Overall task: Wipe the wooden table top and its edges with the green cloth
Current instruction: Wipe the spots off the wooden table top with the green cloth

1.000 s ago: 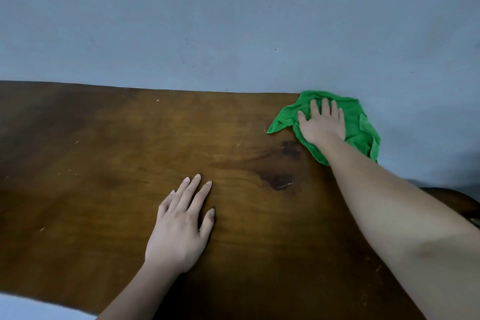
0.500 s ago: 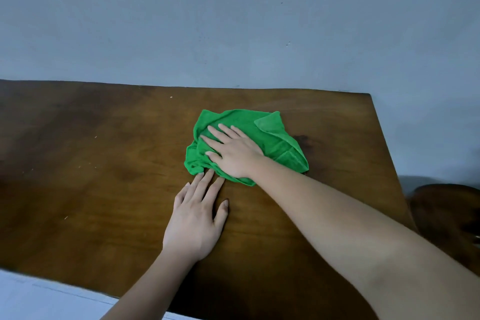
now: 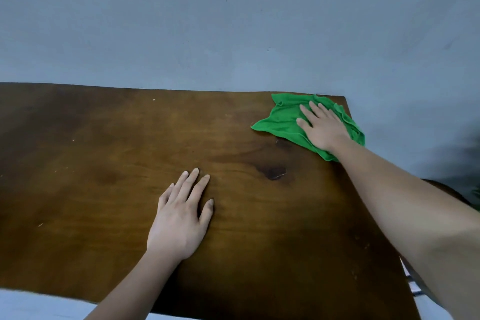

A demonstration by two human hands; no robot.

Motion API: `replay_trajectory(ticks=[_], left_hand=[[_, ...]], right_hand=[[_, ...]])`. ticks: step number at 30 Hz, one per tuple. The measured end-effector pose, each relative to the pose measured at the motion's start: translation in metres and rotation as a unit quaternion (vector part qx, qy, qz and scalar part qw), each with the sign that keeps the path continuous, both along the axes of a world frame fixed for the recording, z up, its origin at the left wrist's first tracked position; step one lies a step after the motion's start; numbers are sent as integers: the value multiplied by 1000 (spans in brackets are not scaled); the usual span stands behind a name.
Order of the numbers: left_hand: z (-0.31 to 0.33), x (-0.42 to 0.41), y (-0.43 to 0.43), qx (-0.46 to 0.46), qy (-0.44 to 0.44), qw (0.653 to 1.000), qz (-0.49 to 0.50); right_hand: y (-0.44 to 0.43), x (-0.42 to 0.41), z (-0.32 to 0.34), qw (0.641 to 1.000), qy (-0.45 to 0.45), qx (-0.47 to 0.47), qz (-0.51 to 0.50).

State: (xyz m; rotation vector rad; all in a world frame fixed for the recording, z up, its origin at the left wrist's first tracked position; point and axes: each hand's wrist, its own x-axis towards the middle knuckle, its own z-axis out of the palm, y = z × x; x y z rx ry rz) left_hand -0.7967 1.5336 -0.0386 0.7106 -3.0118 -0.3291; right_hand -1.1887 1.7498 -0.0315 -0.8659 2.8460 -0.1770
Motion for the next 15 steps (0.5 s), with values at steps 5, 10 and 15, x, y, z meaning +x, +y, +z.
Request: replay_trajectory(ticks=[5,10,15], left_hand=[[-1,-1,-1,-6,-8,1000,-4],[0,0,-1,-3,-8,1000,-7],[-2,2,0,-14,-5,1000,-11]], right_hand=[[30,59,-2,1000,1,2,0],[73,156,-5,999,4,15,39],[126,275,-6,996,18,1,85]])
